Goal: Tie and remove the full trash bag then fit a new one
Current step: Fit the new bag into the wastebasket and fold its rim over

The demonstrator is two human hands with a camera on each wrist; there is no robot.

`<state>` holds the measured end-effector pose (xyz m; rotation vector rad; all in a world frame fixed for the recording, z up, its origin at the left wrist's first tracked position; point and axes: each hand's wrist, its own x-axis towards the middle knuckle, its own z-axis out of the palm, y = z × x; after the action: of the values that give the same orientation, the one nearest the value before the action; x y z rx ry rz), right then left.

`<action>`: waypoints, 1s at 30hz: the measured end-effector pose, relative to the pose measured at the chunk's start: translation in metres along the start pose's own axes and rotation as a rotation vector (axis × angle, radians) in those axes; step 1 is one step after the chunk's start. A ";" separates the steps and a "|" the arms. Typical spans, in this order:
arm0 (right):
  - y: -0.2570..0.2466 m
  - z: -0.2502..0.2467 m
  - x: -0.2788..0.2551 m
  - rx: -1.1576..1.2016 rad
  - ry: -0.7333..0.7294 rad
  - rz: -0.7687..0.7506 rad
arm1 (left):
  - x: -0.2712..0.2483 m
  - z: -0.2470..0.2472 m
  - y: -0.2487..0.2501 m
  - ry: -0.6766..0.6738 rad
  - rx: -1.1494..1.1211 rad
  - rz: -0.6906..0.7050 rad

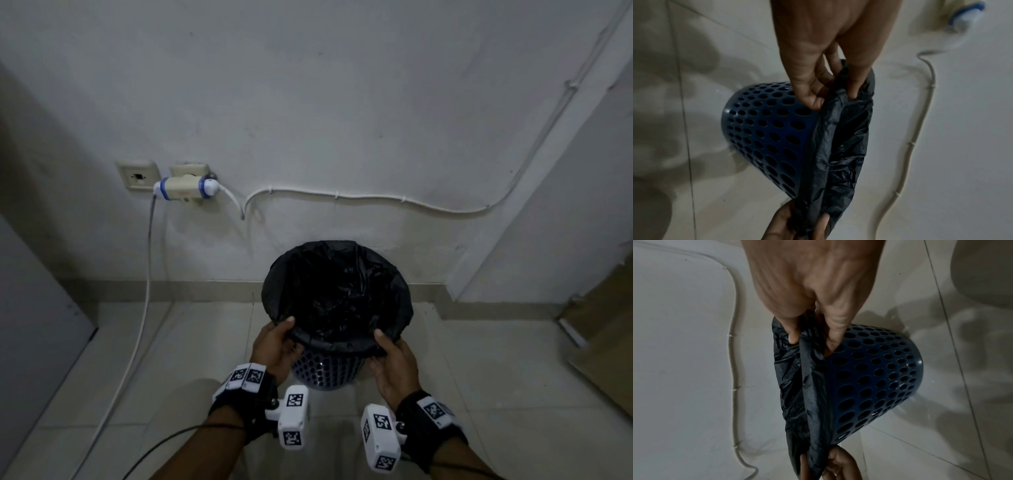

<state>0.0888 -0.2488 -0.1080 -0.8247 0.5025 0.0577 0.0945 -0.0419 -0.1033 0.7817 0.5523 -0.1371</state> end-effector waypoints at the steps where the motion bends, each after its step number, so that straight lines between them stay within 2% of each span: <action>1: -0.003 0.001 0.000 0.017 0.004 0.000 | -0.002 0.002 -0.001 -0.020 -0.002 -0.012; 4: -0.005 0.003 -0.006 0.046 -0.036 0.065 | -0.005 0.009 -0.010 -0.045 -0.014 -0.027; 7: 0.005 0.008 -0.011 -0.095 -0.108 0.154 | -0.008 0.013 -0.023 -0.082 -0.050 0.003; 10: 0.015 0.013 -0.009 -0.127 -0.108 0.123 | -0.013 0.010 -0.033 -0.137 -0.055 0.030; 12: 0.017 0.013 -0.004 -0.112 -0.078 0.074 | -0.014 0.005 -0.034 -0.111 -0.038 0.028; 17: 0.017 0.010 0.002 -0.130 -0.105 0.028 | -0.002 -0.005 -0.024 0.088 -0.010 0.104; 22: 0.014 0.006 0.003 -0.154 -0.126 0.026 | 0.002 -0.006 -0.023 0.189 0.026 0.037; 25: 0.013 0.003 0.004 -0.162 -0.128 0.028 | 0.011 -0.010 -0.019 0.205 0.070 0.002; 27: 0.012 0.002 0.006 -0.155 -0.131 0.032 | 0.015 -0.011 -0.015 0.175 0.019 -0.001; 30: 0.011 0.002 0.006 -0.150 -0.145 0.030 | 0.006 -0.007 -0.007 0.149 -0.034 0.066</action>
<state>0.0919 -0.2409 -0.1176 -0.9522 0.3768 0.1833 0.0940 -0.0418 -0.1148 0.7797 0.6674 -0.0081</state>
